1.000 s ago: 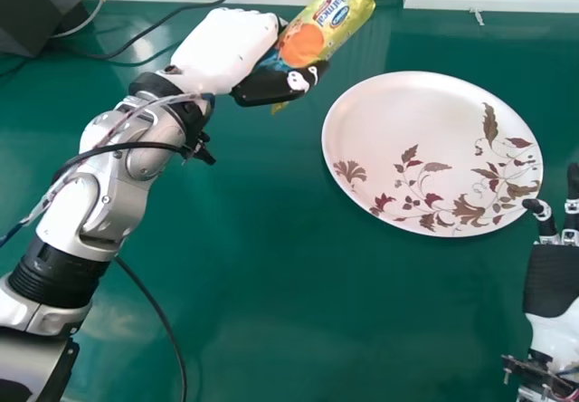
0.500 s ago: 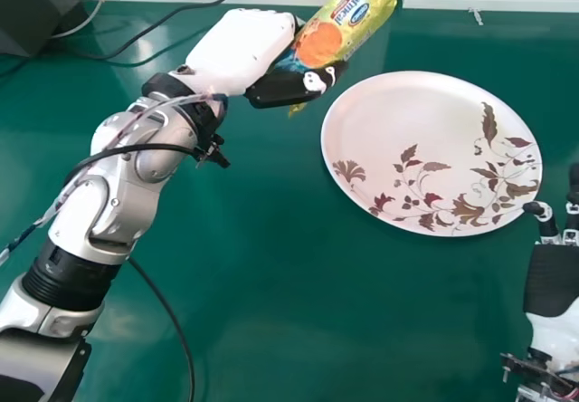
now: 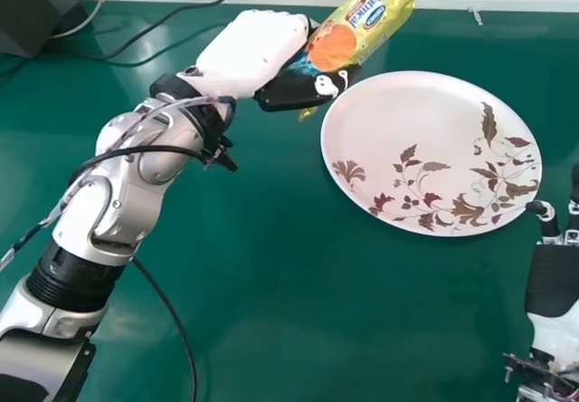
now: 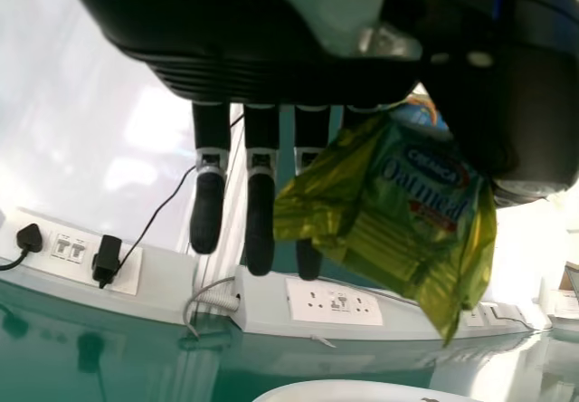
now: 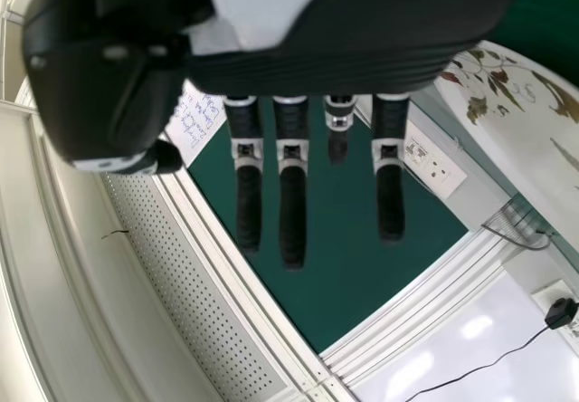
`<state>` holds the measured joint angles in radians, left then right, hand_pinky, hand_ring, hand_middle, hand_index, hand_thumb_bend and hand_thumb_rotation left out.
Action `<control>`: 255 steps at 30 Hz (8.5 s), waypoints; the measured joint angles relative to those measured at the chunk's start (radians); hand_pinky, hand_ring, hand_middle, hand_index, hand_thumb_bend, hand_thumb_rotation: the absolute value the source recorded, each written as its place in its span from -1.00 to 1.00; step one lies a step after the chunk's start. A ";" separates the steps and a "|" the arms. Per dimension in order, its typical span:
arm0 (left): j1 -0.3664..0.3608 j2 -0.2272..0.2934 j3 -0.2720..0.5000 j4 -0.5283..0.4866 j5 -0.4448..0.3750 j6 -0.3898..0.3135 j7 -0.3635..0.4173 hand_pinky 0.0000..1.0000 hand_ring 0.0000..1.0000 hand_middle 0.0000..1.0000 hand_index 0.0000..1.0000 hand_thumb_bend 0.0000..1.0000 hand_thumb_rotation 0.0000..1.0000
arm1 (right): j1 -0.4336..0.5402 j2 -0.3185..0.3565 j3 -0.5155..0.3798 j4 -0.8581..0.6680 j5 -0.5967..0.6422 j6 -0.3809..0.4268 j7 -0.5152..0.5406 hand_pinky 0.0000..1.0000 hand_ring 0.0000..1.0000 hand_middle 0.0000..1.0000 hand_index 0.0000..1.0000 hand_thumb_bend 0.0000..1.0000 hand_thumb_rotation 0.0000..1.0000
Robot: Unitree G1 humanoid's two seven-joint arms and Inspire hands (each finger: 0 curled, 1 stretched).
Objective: Pick up biscuit and place it in the plate
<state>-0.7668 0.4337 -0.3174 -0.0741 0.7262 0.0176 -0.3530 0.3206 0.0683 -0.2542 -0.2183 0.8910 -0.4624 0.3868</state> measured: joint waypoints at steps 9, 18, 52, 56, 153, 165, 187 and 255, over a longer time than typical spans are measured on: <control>-0.046 -0.041 -0.027 0.072 0.029 0.009 -0.005 -0.37 -0.18 -0.02 0.03 0.02 -1.00 | 0.002 0.000 0.005 -0.003 -0.002 -0.001 -0.020 -0.18 -0.01 0.13 -0.01 0.03 -0.89; -0.061 -0.090 -0.054 0.063 0.038 0.048 -0.067 -0.36 -0.17 -0.02 0.01 0.02 -1.00 | 0.002 0.000 0.009 -0.002 -0.008 -0.013 -0.016 -0.23 -0.05 -0.11 0.05 0.04 -1.00; -0.232 -0.208 -0.215 0.361 0.175 -0.057 -0.015 -0.36 -0.18 -0.03 0.03 0.02 -1.00 | 0.011 0.002 0.014 -0.011 0.004 -0.019 -0.017 -0.05 0.20 0.26 -0.01 0.04 -0.89; -0.234 -0.216 -0.224 0.368 0.187 -0.056 -0.015 -0.36 -0.18 -0.02 0.03 0.02 -1.00 | 0.012 0.003 0.014 -0.011 0.007 -0.020 -0.014 -0.10 0.12 0.21 -0.02 0.04 -0.89; -0.459 -0.424 -0.477 0.993 0.284 -0.110 0.209 -0.39 -0.19 -0.05 0.04 0.02 -1.00 | 0.029 0.006 0.031 -0.027 -0.008 -0.033 -0.034 -0.14 0.05 0.21 -0.02 0.05 -0.87; -0.508 -0.462 -0.550 1.117 0.306 -0.124 0.296 -0.39 -0.20 -0.04 0.05 0.01 -1.00 | 0.029 0.006 0.033 -0.025 -0.010 -0.033 -0.038 -0.23 -0.02 0.15 -0.02 0.05 -0.87; -0.514 -0.468 -0.590 1.132 0.324 -0.127 0.324 -0.07 0.02 0.08 -0.02 0.04 -0.83 | 0.029 0.006 0.028 -0.024 0.039 -0.008 0.038 -0.19 0.01 0.17 -0.02 0.05 -0.87; -0.501 -0.450 -0.567 1.082 0.274 -0.113 0.262 1.00 1.00 1.00 1.00 1.00 0.45 | -0.026 -0.007 -0.015 0.041 0.038 -0.035 0.219 0.67 0.88 0.83 0.57 0.72 -0.69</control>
<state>-1.2673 -0.0159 -0.8843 1.0076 1.0004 -0.0949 -0.0914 0.2947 0.0611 -0.2697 -0.1773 0.9290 -0.4971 0.6056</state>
